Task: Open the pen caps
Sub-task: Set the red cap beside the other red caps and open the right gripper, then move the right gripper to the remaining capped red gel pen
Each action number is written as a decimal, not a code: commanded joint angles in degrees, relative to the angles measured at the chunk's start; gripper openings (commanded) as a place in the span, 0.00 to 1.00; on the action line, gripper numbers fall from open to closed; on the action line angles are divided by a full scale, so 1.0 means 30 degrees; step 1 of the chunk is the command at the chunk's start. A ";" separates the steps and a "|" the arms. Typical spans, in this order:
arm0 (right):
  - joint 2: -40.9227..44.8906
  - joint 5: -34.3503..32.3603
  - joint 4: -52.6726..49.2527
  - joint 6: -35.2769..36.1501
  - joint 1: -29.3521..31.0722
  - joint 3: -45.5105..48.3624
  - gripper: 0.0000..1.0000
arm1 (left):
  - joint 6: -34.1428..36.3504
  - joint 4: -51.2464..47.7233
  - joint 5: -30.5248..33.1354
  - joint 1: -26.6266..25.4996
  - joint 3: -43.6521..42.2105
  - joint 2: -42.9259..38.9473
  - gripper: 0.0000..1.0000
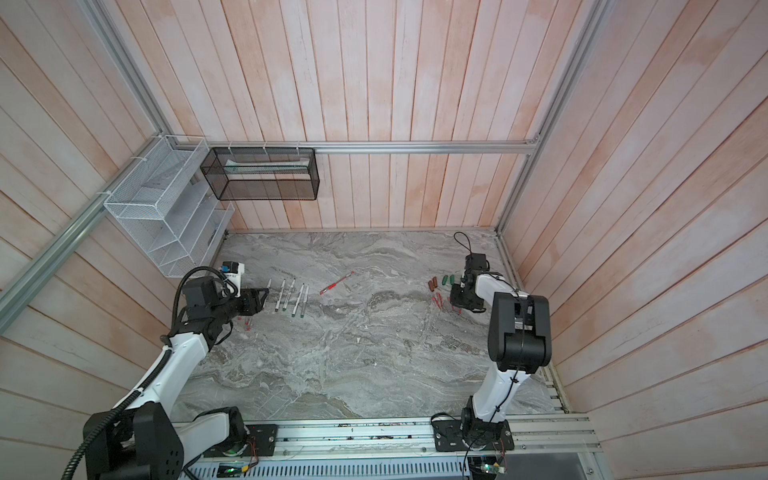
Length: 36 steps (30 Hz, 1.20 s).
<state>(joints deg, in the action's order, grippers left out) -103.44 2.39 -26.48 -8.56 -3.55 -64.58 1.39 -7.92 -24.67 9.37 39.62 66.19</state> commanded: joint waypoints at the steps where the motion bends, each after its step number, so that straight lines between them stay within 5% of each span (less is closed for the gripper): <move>1: 0.1241 -0.0167 -0.0431 -0.0075 0.0131 -0.0257 0.22 | -0.0107 0.0309 -0.0334 0.0100 0.0152 -0.0055 0.66; 11: 0.2901 -0.0746 -0.1331 -0.0864 0.2515 -0.1815 0.28 | -0.0151 0.0168 -0.0172 0.0192 0.0228 -0.0337 0.66; 15: 0.2129 -0.1396 -0.1418 -0.0949 0.2451 -0.1962 0.17 | -0.0100 0.0220 -0.0487 0.0183 0.0025 -0.0678 0.66; 21: 0.2165 -0.1245 -0.0393 -0.0927 0.2337 -0.0839 0.17 | -0.0066 0.0311 -0.0430 0.0174 -0.0154 -0.0912 0.66; 36: 0.0744 0.1594 0.0690 -0.1493 0.3645 -0.2360 0.18 | -0.0197 0.0533 -0.0650 0.0452 -0.0227 -0.0693 0.66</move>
<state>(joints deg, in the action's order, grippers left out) -98.28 3.38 -26.41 -11.77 4.80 -68.36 0.82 -7.81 -25.19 10.48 39.62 64.42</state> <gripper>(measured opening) 0.177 0.657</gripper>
